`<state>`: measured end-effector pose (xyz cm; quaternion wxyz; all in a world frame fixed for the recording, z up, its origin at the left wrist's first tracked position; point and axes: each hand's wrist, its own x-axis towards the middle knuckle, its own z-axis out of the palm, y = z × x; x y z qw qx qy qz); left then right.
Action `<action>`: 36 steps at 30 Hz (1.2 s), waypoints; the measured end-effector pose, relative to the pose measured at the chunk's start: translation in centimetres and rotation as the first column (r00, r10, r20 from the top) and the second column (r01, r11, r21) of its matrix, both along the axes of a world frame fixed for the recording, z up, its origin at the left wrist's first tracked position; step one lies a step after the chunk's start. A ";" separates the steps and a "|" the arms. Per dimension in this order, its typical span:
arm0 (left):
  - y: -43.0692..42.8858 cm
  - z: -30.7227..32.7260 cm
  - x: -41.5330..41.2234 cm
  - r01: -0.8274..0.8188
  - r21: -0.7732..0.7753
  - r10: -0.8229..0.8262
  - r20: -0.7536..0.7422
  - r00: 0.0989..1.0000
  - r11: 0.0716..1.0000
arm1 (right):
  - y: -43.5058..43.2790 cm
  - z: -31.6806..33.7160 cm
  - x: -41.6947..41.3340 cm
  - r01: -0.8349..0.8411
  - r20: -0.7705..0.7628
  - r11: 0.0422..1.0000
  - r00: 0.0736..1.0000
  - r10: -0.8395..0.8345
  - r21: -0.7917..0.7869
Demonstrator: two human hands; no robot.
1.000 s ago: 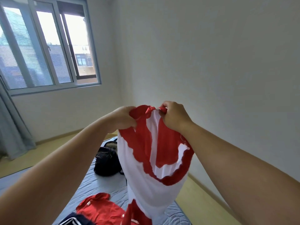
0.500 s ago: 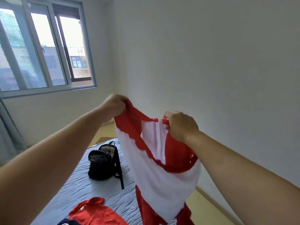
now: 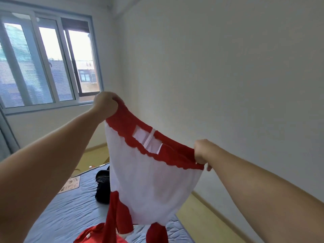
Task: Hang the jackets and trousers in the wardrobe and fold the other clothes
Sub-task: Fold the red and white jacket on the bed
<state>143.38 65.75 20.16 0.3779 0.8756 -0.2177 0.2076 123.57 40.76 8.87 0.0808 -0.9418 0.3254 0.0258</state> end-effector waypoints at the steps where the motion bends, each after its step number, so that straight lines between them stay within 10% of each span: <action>1: 0.8 -0.5 0.8 -0.036 0.038 0.036 -0.010 0.999 0.999 | -0.3 0.7 0.2 0.059 0.089 0.996 0.994 -0.065 0.067; 5: 4.8 -2.2 2.9 -0.026 0.145 0.050 -0.164 0.985 0.989 | -1.1 2.4 0.7 0.201 0.350 0.863 0.853 -0.387 0.464; 9: 7.5 -2.9 3.3 0.085 0.371 0.066 -0.376 0.924 0.925 | -1.1 3.1 1.6 0.026 0.335 0.490 0.697 -0.634 0.872; 14: 7.7 -4.8 2.7 0.119 0.246 0.042 -0.562 0.826 0.962 | -0.5 3.1 4.4 0.061 0.530 0.670 0.560 -0.637 0.740; 18: 7.1 -6.3 2.4 0.105 -0.046 -0.109 -0.651 0.751 0.993 | -0.3 1.8 6.1 0.092 0.556 0.723 0.576 -0.599 0.684; 22: 6.9 -7.8 3.4 0.090 0.099 -0.020 -0.553 0.833 0.991 | -0.9 0.6 7.2 0.208 0.533 0.851 0.701 -0.474 0.482; 26: 7.7 -9.7 5.3 0.286 0.353 -0.061 -0.530 0.846 0.891 | -0.9 0.4 7.2 0.066 0.064 0.997 0.996 -0.068 0.038; 29: 7.6 -11.5 6.6 0.453 0.609 -0.110 -0.516 0.850 0.651 | -0.5 0.5 7.0 -0.120 -0.373 0.990 0.924 0.082 -0.080; 36: 6.7 -16.6 10.3 0.539 0.668 -0.065 -0.596 0.800 0.512 | -1.3 -2.7 8.6 0.105 -0.342 0.874 0.937 0.074 0.474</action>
